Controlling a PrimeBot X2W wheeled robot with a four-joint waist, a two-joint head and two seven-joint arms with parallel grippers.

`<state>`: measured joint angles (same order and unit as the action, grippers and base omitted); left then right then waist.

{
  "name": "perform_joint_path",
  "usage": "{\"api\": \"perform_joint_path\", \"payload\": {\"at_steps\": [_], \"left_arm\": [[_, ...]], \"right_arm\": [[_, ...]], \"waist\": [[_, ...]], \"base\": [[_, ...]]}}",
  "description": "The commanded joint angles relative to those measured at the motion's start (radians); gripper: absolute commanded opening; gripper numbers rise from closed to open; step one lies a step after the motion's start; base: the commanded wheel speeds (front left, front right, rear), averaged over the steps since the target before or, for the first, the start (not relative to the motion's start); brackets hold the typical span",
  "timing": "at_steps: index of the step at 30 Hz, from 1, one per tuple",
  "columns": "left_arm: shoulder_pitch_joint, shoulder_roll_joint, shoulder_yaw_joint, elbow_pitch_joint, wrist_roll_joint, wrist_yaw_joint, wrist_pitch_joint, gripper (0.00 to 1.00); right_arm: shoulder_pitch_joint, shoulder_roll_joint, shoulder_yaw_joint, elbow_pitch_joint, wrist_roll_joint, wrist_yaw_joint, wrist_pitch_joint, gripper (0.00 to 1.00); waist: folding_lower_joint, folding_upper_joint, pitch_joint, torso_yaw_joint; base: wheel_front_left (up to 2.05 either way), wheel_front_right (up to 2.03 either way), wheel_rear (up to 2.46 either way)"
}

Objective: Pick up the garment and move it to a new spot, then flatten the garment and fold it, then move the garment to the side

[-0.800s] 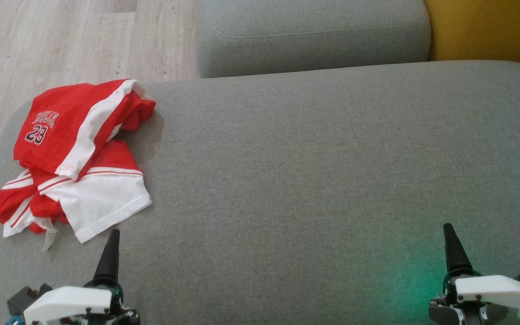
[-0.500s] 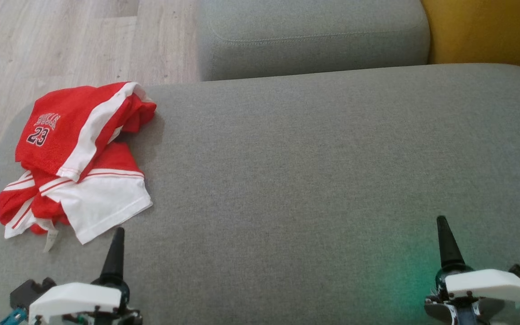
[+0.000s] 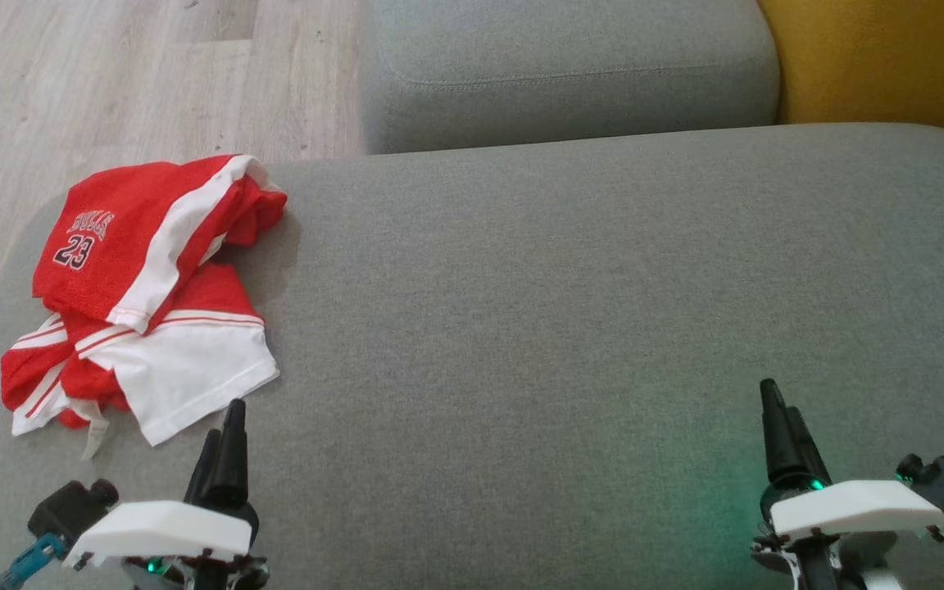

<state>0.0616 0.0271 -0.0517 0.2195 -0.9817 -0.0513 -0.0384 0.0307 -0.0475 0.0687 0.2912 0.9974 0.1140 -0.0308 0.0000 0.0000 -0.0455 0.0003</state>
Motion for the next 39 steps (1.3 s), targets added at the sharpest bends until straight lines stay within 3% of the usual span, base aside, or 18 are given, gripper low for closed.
{"api": "perform_joint_path", "payload": {"at_steps": [1,39], "left_arm": [[-0.021,0.013,0.008,-0.046,0.036,0.003,-0.011,1.00],[-0.005,0.028,-0.097,-0.155,0.519,0.085,-0.119,1.00]], "right_arm": [[-0.042,-0.017,0.021,-0.044,-0.034,0.007,-0.020,1.00],[-0.043,-0.028,0.132,-0.093,-0.507,0.012,-0.127,1.00]], "waist": [[0.0000,0.0000,-0.001,0.000],[0.0000,0.0000,-0.025,0.004]], "base": [[0.00,0.00,0.00],[0.00,0.00,0.00]]}}
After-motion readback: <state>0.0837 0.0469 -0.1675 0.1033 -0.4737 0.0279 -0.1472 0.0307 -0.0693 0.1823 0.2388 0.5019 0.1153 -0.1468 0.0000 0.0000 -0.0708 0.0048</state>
